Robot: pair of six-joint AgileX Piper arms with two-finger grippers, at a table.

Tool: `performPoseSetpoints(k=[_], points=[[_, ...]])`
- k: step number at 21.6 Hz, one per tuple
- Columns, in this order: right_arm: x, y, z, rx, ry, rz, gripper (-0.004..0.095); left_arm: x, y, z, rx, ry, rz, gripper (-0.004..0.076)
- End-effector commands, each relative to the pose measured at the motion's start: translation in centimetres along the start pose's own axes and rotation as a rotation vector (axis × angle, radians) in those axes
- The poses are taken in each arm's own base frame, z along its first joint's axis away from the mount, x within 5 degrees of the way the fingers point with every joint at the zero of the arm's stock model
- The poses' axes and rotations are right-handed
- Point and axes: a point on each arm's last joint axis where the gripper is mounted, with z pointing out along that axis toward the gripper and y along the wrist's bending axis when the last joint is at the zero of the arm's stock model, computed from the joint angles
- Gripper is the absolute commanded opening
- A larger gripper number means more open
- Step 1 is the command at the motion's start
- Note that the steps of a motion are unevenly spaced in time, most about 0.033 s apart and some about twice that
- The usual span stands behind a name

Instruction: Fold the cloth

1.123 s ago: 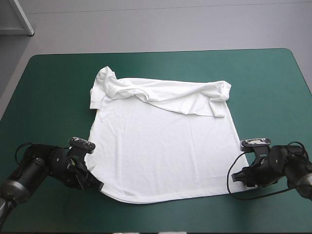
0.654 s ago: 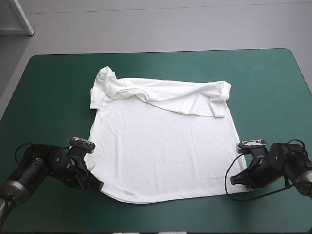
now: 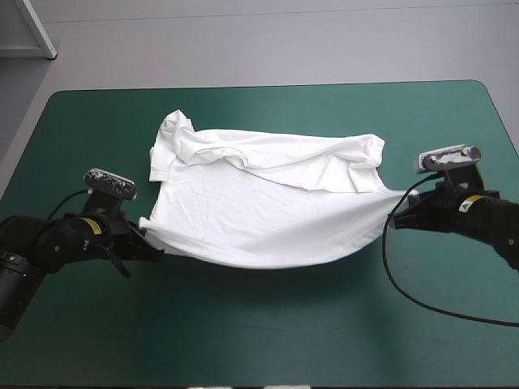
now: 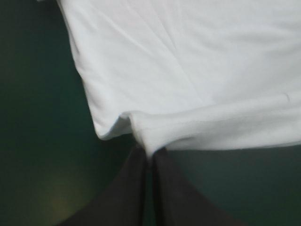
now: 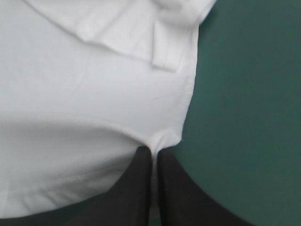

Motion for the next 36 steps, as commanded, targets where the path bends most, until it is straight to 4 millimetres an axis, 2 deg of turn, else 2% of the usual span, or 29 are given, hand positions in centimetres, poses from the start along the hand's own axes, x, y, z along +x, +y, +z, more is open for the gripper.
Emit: performPoseSetpoints(k=[1,4,9,12,14,15,18,19,22,25,28,30,33,34,35,36], points=[[-4.3,0.2,-4.6,0.032,-0.25,-0.04,-0.0013,-3.2,0.5,-4.6,-0.076,-0.217,0.028,0.0019],[-8.1,0.7,-9.8,0.063,-0.491,-0.07,-0.0013,-6.7,1.0,-10.7,-0.166,-0.493,0.053,0.0019],[-11.6,1.2,-15.0,0.086,-0.703,-0.1,-0.0014,-9.9,1.2,-16.6,-0.225,-0.742,0.064,0.0019],[-13.3,1.4,-17.1,0.095,-0.782,-0.12,-0.0014,-11.8,1.3,-19.0,-0.239,-0.834,0.066,0.0019],[-14.7,1.6,-19.2,0.106,-0.862,-0.138,-0.0014,-13.1,1.3,-22.0,-0.26,-0.945,0.076,0.0019],[-15.4,1.9,-20.9,0.113,-0.928,-0.149,-0.0014,-13.7,1.2,-23.8,-0.281,-1.009,0.094,0.0019],[-16.1,2.4,-24.6,0.13,-1.064,-0.172,-0.0014,-14.1,1.0,-28.0,-0.331,-1.156,0.129,0.0019],[-16.0,2.7,-26.6,0.143,-1.133,-0.19,-0.0013,-13.8,0.9,-30.0,-0.358,-1.231,0.134,0.0019],[-15.7,3.2,-28.9,0.158,-1.212,-0.211,-0.0013,-12.7,0.7,-33.1,-0.406,-1.348,0.138,0.0019],[-14.8,3.9,-32.8,0.186,-1.366,-0.237,-0.0013,-11.0,0.2,-36.7,-0.47,-1.51,0.171,0.0019],[-14.5,4.1,-34.1,0.196,-1.429,-0.244,-0.0013,-11.1,0.1,-37.1,-0.49,-1.556,0.184,0.0019],[-15.5,3.8,-32.9,0.198,-1.404,-0.245,-0.0013,-12.7,0.4,-35.7,-0.486,-1.522,0.189,0.0019],[-18.0,2.9,-29.3,0.192,-1.326,-0.235,-0.0014,-16.2,1.0,-32.6,-0.462,-1.5,0.193,0.0019],[-19.3,2.4,-27.3,0.191,-1.301,-0.227,-0.0014,-17.5,1.2,-31.5,-0.463,-1.511,0.195,0.0019],[-20.1,2.1,-26.1,0.191,-1.291,-0.222,-0.0014,-18.6,1.5,-30.5,-0.475,-1.517,0.2,0.0019],[-21.5,1.5,-23.8,0.192,-1.27,-0.212,-0.0014,-20.2,1.9,-28.7,-0.492,-1.508,0.21,0.0019]])
